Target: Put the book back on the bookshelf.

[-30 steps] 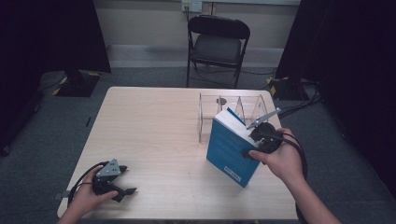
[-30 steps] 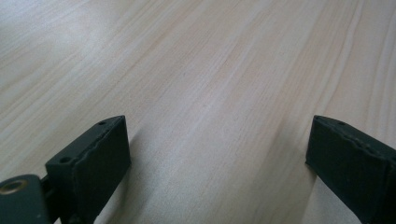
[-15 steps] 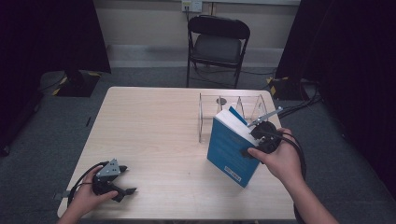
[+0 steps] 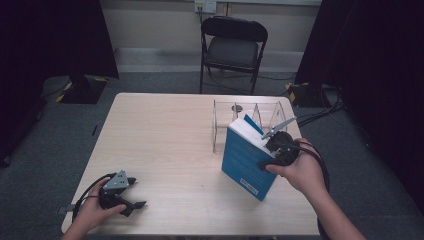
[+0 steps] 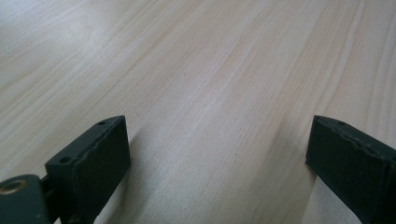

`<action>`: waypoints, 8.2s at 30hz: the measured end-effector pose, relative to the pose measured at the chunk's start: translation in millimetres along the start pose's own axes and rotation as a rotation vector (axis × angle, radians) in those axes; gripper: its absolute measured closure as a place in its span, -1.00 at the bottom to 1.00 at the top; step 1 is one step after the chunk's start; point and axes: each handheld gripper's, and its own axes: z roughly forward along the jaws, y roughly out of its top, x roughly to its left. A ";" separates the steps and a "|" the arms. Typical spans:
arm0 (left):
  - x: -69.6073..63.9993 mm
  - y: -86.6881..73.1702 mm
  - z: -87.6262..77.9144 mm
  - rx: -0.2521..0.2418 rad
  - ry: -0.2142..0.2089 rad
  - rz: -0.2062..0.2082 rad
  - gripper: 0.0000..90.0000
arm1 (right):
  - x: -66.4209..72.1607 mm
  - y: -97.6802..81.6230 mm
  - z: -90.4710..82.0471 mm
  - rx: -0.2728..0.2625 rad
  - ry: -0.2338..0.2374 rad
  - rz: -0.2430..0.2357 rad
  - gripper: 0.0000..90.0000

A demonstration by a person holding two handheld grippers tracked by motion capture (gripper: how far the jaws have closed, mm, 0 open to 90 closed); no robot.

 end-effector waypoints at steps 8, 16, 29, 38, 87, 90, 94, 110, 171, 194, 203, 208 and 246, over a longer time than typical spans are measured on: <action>-0.1 0.0 0.0 0.000 0.000 -0.001 -0.87 | -2.0 5.8 2.9 0.003 -0.021 0.005 0.19; 0.0 0.0 0.0 0.000 0.000 0.000 -0.87 | -1.3 7.4 3.2 0.017 -0.018 0.004 0.33; 0.2 0.2 -0.3 0.002 0.000 -0.001 -0.87 | 1.7 7.2 1.3 0.012 0.002 0.052 0.37; -0.2 0.4 -0.1 0.005 0.000 -0.004 -0.88 | 0.2 16.6 -0.6 0.030 0.012 0.087 0.37; -0.4 1.2 1.0 0.020 -0.023 0.007 -0.96 | -7.1 91.1 1.7 0.003 -0.044 0.258 0.37; -0.3 1.2 1.0 0.020 -0.022 0.007 -0.96 | -7.7 93.5 3.0 0.008 -0.051 0.264 0.37; -0.4 1.2 1.2 0.018 -0.024 0.007 -0.96 | -8.9 94.5 4.3 0.004 -0.062 0.272 0.37; -0.4 1.1 1.7 0.014 -0.023 0.008 -0.97 | -7.0 106.4 11.4 -0.005 -0.088 0.282 0.37; -0.3 1.9 1.0 0.034 -0.027 0.017 -1.00 | -16.8 139.3 26.1 -0.030 -0.163 0.387 0.38; -0.4 1.8 1.1 0.033 -0.027 0.016 -1.00 | -23.7 147.2 43.4 -0.060 -0.183 0.440 0.38; -0.4 1.8 1.1 0.033 -0.027 0.016 -1.00 | -25.9 151.1 53.9 -0.061 -0.189 0.443 0.37; -0.3 1.8 1.0 0.033 -0.027 0.018 -1.00 | -27.7 153.7 56.6 -0.066 -0.188 0.445 0.37; -1.4 0.7 0.4 0.027 -0.028 0.019 -1.00 | -27.1 155.7 71.8 -0.097 -0.203 0.427 0.32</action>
